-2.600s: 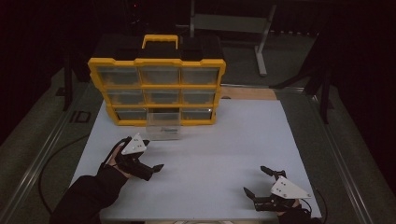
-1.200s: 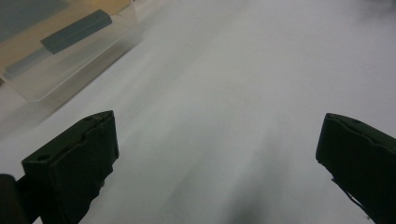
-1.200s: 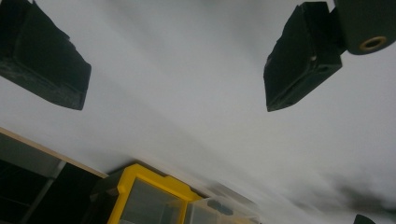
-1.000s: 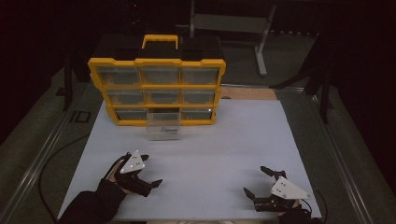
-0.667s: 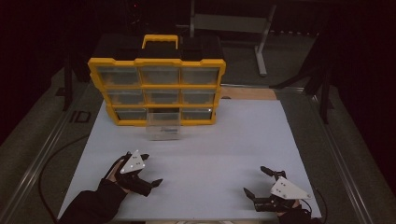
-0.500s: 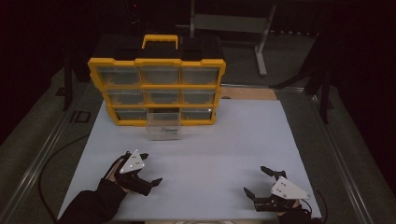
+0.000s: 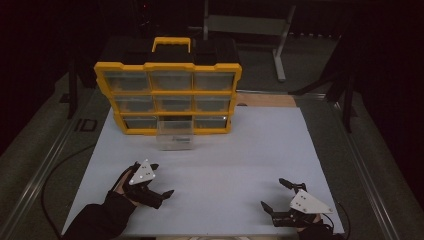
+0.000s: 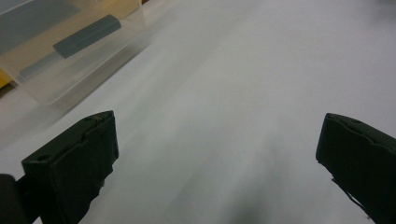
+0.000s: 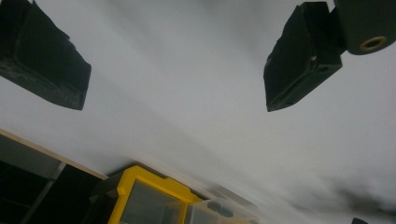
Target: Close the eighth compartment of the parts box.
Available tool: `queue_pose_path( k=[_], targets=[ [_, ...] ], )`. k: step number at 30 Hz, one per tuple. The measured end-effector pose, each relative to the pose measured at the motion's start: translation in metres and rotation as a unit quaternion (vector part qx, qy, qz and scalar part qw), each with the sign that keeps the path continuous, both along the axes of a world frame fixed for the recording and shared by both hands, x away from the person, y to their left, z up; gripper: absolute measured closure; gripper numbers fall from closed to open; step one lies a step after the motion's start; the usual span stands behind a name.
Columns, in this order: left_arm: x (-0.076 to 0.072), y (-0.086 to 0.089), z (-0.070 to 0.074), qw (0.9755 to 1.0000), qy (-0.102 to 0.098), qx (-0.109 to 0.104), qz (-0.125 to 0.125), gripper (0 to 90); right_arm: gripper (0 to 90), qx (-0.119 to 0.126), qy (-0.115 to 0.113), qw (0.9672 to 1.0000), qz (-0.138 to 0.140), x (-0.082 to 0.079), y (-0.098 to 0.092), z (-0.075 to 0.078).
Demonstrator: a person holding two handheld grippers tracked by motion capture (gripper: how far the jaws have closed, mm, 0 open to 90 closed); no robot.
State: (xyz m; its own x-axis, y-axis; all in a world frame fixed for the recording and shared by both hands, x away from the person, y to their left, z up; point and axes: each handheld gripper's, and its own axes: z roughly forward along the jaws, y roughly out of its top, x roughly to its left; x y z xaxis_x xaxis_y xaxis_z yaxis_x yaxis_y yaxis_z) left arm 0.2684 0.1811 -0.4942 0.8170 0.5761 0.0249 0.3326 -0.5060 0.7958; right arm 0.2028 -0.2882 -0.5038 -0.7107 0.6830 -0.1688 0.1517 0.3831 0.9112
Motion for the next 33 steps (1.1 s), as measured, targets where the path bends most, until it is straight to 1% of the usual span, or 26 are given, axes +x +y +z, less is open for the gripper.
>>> queue_pose_path(
  k=[1, 2, 5, 8, 13, 16, 18, 19, 21, 22, 25, 27, 30, 31, 33],
  targets=[
    [0.001, 0.000, 0.002, 1.0000, 0.004, 0.002, 0.002, 0.0, 7.5, 0.000, 0.000, 1.0000, 0.000, 0.000, 0.000, 0.000],
    [0.001, 0.000, 0.004, 1.0000, -0.001, 0.004, 0.005, 0.0, 7.4, 0.000, 0.001, 1.0000, 0.000, 0.000, 0.000, 0.000],
    [0.001, 0.000, 0.008, 0.9999, -0.005, 0.006, 0.007, 0.0, 7.4, 0.000, 0.001, 1.0000, 0.001, 0.000, 0.000, 0.000],
    [0.001, 0.000, 0.014, 0.9999, -0.011, -0.003, 0.010, 0.0, 7.4, 0.001, 0.000, 1.0000, -0.001, 0.000, 0.000, 0.000],
    [0.000, -0.003, 0.026, 0.9994, -0.027, -0.003, 0.021, 0.0, 7.4, 0.001, 0.000, 1.0000, -0.003, 0.000, 0.000, 0.000],
    [0.000, -0.005, 0.032, 0.9993, -0.030, -0.004, 0.024, 0.0, 7.4, 0.001, -0.001, 1.0000, -0.003, 0.000, 0.000, 0.001],
    [0.000, -0.007, 0.036, 0.9989, -0.033, -0.006, 0.032, 0.0, 7.4, 0.001, -0.001, 1.0000, -0.003, 0.000, 0.000, 0.001],
    [0.000, -0.008, 0.037, 0.9989, -0.035, -0.005, 0.031, 0.0, 7.4, 0.002, -0.001, 1.0000, -0.003, 0.000, 0.000, 0.001],
    [-0.001, -0.011, 0.039, 0.9984, -0.041, 0.002, 0.039, 0.0, 7.5, 0.001, -0.001, 1.0000, -0.003, 0.000, 0.000, 0.001],
    [-0.001, -0.012, 0.040, 0.9984, -0.041, 0.002, 0.039, 0.0, 7.4, 0.001, -0.001, 1.0000, -0.003, 0.000, 0.000, 0.001],
    [-0.002, -0.014, 0.042, 0.9974, -0.047, -0.006, 0.053, 0.0, 7.5, 0.002, -0.001, 1.0000, -0.003, 0.000, -0.001, 0.001],
    [-0.003, -0.016, 0.042, 0.9957, -0.061, -0.011, 0.069, 0.0, 7.4, 0.001, -0.002, 1.0000, -0.003, 0.000, -0.001, 0.001],
    [-0.003, -0.018, 0.043, 0.9936, -0.068, -0.022, 0.088, 0.0, 7.5, 0.001, -0.001, 1.0000, -0.004, 0.000, 0.000, 0.001],
    [-0.002, -0.018, 0.043, 0.9929, -0.071, -0.020, 0.094, 0.0, 7.5, 0.001, -0.001, 1.0000, -0.003, 0.000, 0.000, 0.001],
    [-0.001, -0.019, 0.042, 0.9913, -0.073, -0.024, 0.107, 0.0, 7.5, 0.001, -0.002, 1.0000, -0.004, 0.000, 0.000, 0.001]
  ],
)
